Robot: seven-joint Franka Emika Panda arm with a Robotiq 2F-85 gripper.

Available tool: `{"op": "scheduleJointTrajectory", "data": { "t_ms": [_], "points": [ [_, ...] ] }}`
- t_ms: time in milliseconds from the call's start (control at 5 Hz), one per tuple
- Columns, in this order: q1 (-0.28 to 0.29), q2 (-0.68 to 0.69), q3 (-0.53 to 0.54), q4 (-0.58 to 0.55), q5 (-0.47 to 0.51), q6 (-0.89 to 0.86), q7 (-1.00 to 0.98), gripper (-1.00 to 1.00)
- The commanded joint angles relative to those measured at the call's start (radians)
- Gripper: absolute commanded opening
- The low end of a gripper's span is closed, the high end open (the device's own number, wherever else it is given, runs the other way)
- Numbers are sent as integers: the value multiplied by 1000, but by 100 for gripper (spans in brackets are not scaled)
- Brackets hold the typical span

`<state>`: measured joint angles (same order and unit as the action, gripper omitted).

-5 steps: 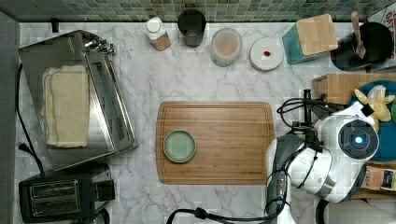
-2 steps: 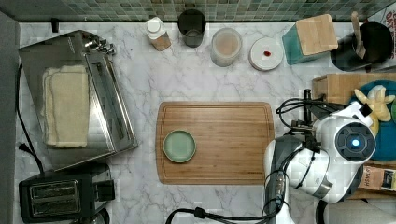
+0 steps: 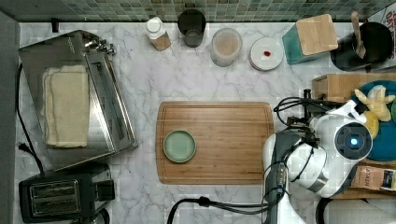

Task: Open the drawer.

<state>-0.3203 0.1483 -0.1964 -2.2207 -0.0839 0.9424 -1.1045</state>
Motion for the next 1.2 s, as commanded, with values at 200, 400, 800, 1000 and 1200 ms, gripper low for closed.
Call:
{"op": "scheduleJointTrajectory", "data": {
  "t_ms": [200, 400, 800, 1000, 1200],
  "points": [
    [-20, 84, -14, -30, -46, 63, -66, 100],
    [-14, 100, -31, -65, -93, 139, -34, 100],
    [-39, 130, 12, -80, 13, 142, -107, 100],
    [-14, 134, 8, -95, 40, 140, -110, 100],
    [-31, 126, 36, -65, 25, 50, -141, 100]
  ]
}}
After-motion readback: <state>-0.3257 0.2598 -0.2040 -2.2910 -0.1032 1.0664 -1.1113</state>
